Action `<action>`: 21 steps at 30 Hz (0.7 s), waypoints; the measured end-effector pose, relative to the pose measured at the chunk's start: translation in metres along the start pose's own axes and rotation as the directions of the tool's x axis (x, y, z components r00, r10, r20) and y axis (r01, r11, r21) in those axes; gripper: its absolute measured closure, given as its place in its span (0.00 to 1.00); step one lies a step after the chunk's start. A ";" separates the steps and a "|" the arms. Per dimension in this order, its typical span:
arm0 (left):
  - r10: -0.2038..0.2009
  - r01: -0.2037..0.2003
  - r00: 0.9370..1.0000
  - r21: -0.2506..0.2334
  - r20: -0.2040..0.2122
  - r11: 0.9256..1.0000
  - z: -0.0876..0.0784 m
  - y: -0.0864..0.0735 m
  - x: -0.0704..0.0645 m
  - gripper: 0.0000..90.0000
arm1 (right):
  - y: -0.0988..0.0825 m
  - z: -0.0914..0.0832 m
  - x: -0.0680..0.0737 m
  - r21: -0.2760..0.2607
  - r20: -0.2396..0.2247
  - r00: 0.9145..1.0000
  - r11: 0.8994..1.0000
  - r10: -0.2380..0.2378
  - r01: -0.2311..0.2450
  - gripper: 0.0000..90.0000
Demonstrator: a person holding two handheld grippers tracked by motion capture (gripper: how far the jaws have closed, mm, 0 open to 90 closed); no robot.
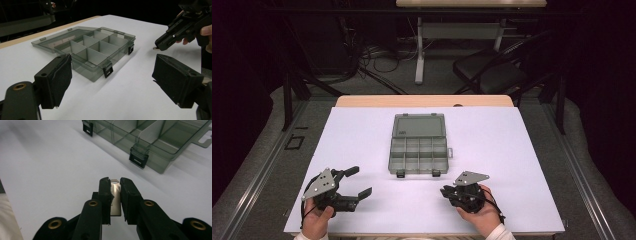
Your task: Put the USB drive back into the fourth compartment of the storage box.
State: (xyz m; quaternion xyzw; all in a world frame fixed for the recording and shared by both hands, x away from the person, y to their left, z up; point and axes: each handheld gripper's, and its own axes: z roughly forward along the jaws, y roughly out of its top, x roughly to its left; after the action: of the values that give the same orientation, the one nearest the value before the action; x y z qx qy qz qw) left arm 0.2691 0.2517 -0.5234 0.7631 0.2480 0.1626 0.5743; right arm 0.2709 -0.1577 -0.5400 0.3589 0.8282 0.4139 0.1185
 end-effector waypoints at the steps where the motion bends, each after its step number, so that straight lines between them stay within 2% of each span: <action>1: 0.001 -0.001 1.000 0.001 0.000 1.000 0.000 0.000 0.000 0.18 | 0.000 -0.001 -0.001 -0.002 0.006 1.000 1.000 0.007 -0.007 0.88; 15: -0.002 0.002 1.000 0.005 0.004 1.000 0.000 0.000 0.000 0.18 | 0.005 -0.016 -0.018 -0.015 0.056 0.995 0.997 0.077 -0.076 0.88; 21: -0.002 0.001 1.000 0.008 0.010 1.000 0.001 -0.001 0.001 0.18 | 0.009 -0.019 -0.021 -0.004 0.063 0.995 0.997 0.078 -0.078 0.88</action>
State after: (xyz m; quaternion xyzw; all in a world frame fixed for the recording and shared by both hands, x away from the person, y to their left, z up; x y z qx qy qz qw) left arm 0.2705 0.2517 -0.5242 0.7659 0.2462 0.1573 0.5727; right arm 0.2809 -0.1806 -0.5233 0.4038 0.8091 0.4071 0.1285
